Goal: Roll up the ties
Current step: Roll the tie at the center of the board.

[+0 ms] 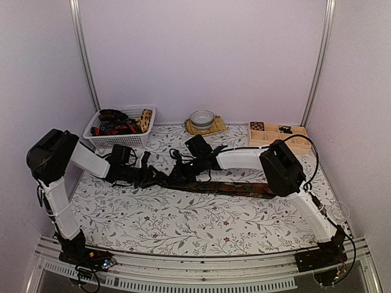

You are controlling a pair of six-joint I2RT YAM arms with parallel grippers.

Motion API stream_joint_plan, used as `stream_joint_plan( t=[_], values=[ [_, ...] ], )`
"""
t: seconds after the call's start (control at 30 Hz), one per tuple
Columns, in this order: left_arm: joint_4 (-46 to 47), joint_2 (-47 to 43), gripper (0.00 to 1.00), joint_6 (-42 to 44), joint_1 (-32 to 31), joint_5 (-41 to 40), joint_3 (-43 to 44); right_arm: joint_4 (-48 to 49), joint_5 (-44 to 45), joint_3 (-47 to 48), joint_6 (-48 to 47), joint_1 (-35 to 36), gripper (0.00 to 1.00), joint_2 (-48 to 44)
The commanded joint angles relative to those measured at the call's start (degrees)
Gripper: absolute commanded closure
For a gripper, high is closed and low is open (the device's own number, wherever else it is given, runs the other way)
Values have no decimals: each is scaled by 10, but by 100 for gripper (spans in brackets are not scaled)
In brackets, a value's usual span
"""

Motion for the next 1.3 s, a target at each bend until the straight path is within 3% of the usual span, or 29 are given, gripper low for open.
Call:
stream_joint_plan(
  t=[0.0, 0.43, 0.53, 0.77, 1.0, 1.27],
  values=[
    [13, 24, 54, -36, -2, -2, -23, -52, 29, -9, -9, 4, 90, 63],
    [13, 14, 93, -62, -7, -26, -41, -46, 33, -17, -9, 5, 90, 56],
    [12, 11, 100, -62, -7, -35, -39, -43, 34, -20, -10, 4, 86, 52],
    [-70, 0, 100, -22, -9, -89, -13, -5, 17, -75, -24, -9, 65, -19],
    [-204, -45, 100, 49, -22, -215, 33, 15, 1, -199, -71, -53, 57, -200],
    [-312, -51, 100, 90, -83, -383, 95, 30, 62, -368, -119, -121, 54, -329]
  ],
)
